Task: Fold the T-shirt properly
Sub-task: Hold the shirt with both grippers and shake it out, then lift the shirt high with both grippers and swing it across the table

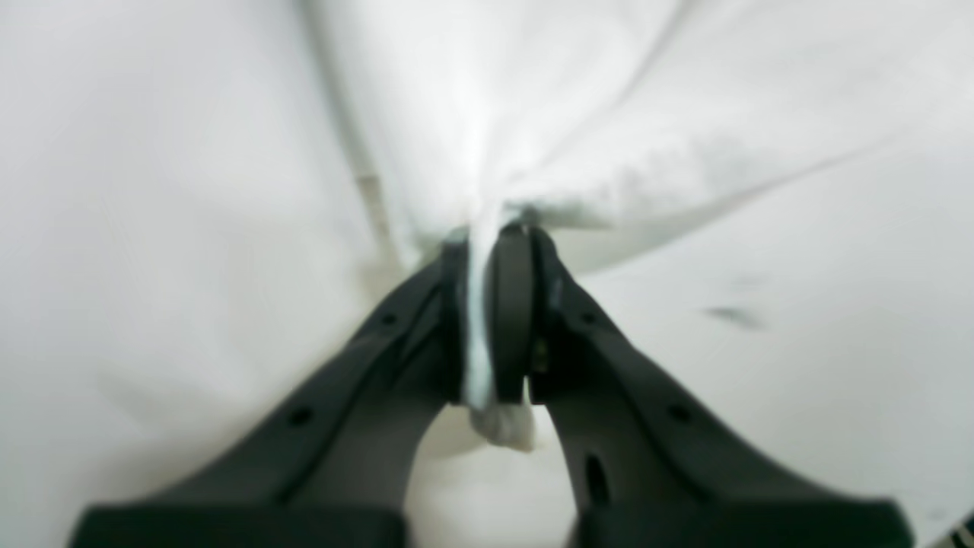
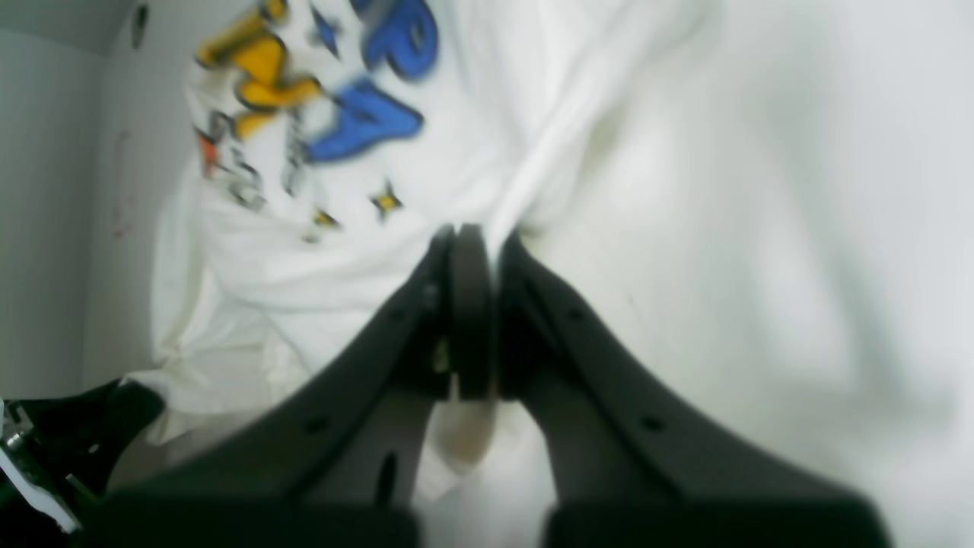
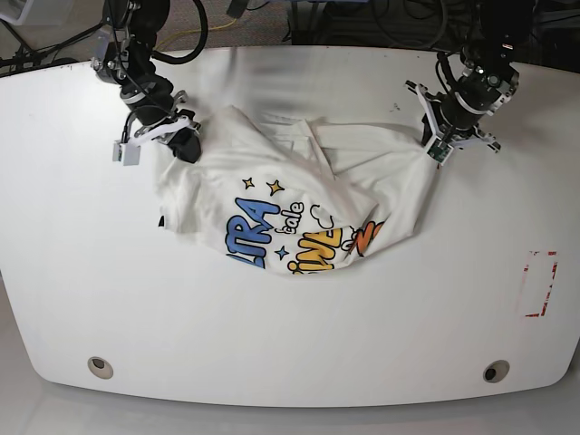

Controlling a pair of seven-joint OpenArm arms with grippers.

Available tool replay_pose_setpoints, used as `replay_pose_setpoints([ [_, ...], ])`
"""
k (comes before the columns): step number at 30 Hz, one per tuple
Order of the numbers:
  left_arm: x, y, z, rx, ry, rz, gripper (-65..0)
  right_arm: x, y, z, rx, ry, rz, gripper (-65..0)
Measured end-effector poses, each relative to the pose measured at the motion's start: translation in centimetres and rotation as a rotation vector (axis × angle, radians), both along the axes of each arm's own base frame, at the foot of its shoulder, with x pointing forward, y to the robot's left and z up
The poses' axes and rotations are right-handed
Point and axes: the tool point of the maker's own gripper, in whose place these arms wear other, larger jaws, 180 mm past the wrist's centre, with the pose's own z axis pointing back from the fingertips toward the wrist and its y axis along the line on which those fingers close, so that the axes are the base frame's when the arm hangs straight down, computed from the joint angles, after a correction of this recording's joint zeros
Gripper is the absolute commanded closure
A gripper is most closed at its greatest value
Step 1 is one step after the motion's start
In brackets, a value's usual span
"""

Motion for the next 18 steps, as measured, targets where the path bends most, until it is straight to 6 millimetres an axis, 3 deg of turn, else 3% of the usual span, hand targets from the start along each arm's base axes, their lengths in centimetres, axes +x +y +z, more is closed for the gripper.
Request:
replay_pose_setpoints([
  [5,2.1,1.0,1.2,0.022,-0.037,0.028,0.0,2.3,-0.3,3.6,-0.061,-0.112,0.049,0.0],
  [9,3.7,1.5,2.2,0.046,-0.049,0.044,0.0,5.3,-1.9,6.4,-0.125,-0.205,0.059,0.0],
  [18,7.3,2.4,5.1,0.085,-0.117,0.066,0.0,10.4,-5.0,8.3,-0.171,-0.256,0.045,0.0],
])
